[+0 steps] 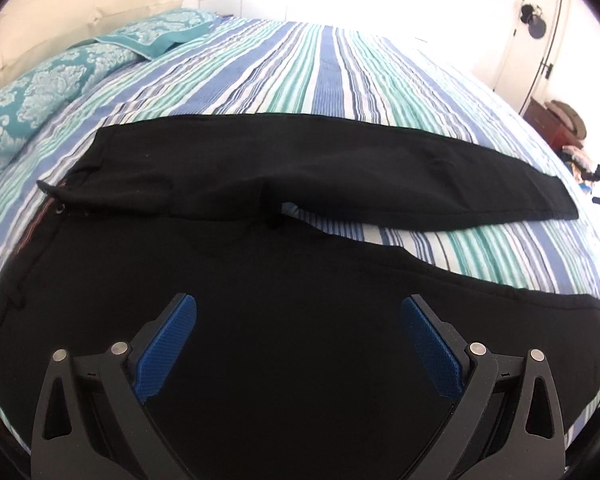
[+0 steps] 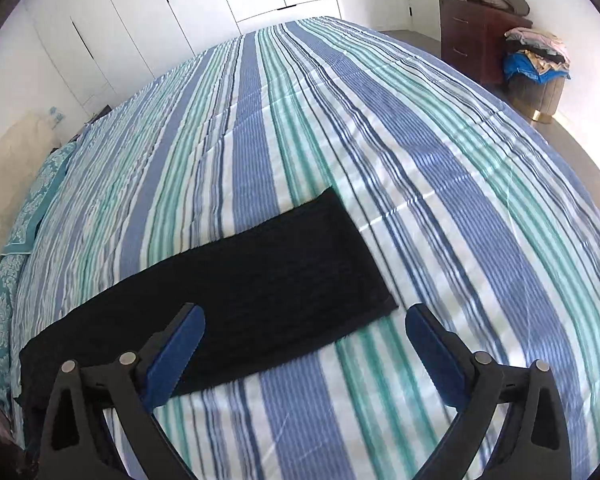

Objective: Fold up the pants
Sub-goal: 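Grasp the trouser leg hem with the right tool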

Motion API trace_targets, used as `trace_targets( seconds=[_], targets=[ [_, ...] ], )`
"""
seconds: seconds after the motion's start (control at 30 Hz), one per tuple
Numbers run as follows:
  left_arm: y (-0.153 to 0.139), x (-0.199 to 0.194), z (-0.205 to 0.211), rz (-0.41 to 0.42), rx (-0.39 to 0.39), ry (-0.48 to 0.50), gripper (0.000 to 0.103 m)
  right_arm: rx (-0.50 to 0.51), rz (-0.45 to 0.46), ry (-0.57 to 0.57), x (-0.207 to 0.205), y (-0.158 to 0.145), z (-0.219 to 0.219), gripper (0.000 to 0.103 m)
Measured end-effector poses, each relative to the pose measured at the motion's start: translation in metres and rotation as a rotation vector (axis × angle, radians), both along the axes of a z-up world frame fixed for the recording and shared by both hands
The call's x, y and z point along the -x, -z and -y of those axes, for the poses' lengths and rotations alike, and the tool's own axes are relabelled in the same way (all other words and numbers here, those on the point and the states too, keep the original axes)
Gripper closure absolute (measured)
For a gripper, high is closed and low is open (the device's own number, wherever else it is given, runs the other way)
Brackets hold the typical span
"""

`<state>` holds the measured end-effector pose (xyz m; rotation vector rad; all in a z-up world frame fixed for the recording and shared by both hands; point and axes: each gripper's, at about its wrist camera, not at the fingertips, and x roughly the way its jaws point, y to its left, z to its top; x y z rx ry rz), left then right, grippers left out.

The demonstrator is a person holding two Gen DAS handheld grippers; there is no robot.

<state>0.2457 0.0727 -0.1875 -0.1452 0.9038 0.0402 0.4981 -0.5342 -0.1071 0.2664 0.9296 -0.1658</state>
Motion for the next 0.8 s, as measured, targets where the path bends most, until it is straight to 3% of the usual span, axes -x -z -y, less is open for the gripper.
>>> trace_targets(
  seconds=[0.07,0.13,0.23,0.3,0.33,0.37,0.4,0.43,0.6,0.7,0.8],
  targets=[
    [0.005,-0.005,0.0,-0.016,0.025,-0.006,0.001,0.014,-0.034,-0.022,-0.031,0.009,0.009,0.018],
    [0.011,-0.011,0.0,-0.031,0.059,-0.011,0.001,0.058,-0.067,-0.034,-0.059,0.022,0.012,0.019],
    [0.016,-0.017,0.003,-0.045,0.047,-0.004,0.001,0.123,-0.082,-0.032,-0.086,0.037,0.017,0.019],
    [0.018,-0.019,0.006,-0.052,0.031,0.005,0.001,0.102,-0.105,-0.04,-0.096,0.049,0.021,0.019],
    [0.019,-0.018,0.009,-0.052,0.021,0.008,0.001,0.072,-0.124,-0.054,-0.097,0.054,0.021,0.034],
    [0.02,-0.018,0.01,-0.051,0.011,0.012,0.001,0.076,-0.134,-0.068,-0.095,0.054,0.017,0.072],
    [0.02,-0.017,0.012,-0.049,0.002,0.016,0.001,0.139,-0.122,-0.073,-0.089,0.047,0.01,0.09],
    [0.019,-0.015,0.013,-0.046,-0.004,0.018,0.001,0.147,-0.085,-0.109,-0.079,0.037,-0.001,0.097],
    [0.015,-0.006,0.011,-0.021,-0.002,-0.002,0.001,0.184,0.07,-0.323,0.013,-0.043,-0.074,0.098],
    [0.009,0.003,0.006,-0.014,0.012,-0.029,0.001,0.178,0.143,-0.454,0.109,-0.086,-0.121,0.098],
    [-0.005,0.017,0.0,-0.007,0.045,-0.048,0.001,0.167,0.174,-0.498,0.214,-0.1,-0.149,0.098]
  ],
)
